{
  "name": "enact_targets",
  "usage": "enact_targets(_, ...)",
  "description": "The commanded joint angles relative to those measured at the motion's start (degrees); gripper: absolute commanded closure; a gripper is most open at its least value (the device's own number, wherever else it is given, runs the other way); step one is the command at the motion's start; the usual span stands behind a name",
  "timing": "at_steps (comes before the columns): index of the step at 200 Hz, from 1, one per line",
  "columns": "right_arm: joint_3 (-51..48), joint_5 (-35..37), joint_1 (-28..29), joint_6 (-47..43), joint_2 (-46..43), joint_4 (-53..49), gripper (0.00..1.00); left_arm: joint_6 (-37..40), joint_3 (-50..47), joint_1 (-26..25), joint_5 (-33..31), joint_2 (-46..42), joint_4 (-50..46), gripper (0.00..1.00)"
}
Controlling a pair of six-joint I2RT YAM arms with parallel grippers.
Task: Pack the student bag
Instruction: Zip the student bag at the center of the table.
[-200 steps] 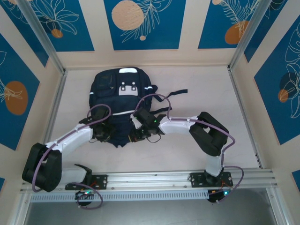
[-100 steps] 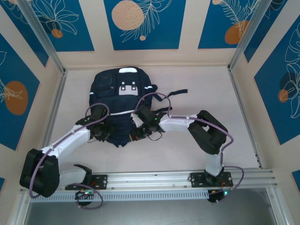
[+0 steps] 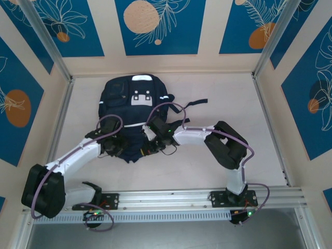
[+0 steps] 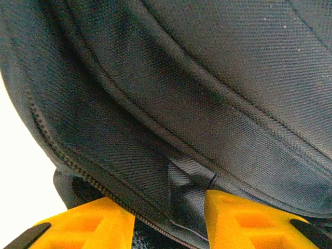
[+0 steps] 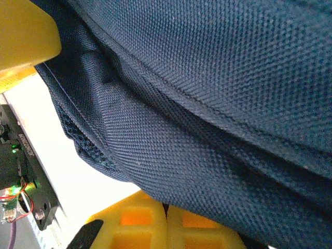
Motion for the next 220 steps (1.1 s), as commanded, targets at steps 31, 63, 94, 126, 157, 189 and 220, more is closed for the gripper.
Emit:
enact_targets(31, -0.3, 1.5, 0.9, 1.2, 2.8, -3.4, 1.0, -1.7, 2.0, -1.3, -1.6, 3.0, 1.9, 0.72)
enact_targets(63, -0.2, 2.7, 1.3, 1.0, 2.0, -4.4, 1.0, -1.7, 2.8, -1.3, -1.9, 5.2, 2.6, 0.87)
enact_targets(94, -1.2, 4.3, 1.8, 1.0, 0.0, -5.2, 1.0, -1.0, 4.2, -1.0, -4.8, 2.9, -0.1, 1.0)
enact_targets(126, -2.6, 6.1, 1.9, 1.1, -2.7, -5.8, 0.97, -0.7, 5.0, 0.2, -5.6, -1.0, -1.7, 1.0)
enact_targets(157, -4.5, 8.2, 2.0, 0.3, -6.1, -5.4, 0.97, -0.5, 6.3, 0.9, -4.8, -3.4, -3.6, 1.0)
enact_targets(189, -5.6, 9.2, 1.7, -0.5, -8.8, -5.1, 0.97, 0.2, 6.9, 1.0, -5.3, -5.3, -4.9, 1.0)
enact_targets(220, -4.6, 6.7, 0.4, -1.1, -9.0, -7.0, 0.97, 2.0, 6.5, 1.1, -7.0, -6.8, -6.9, 1.0)
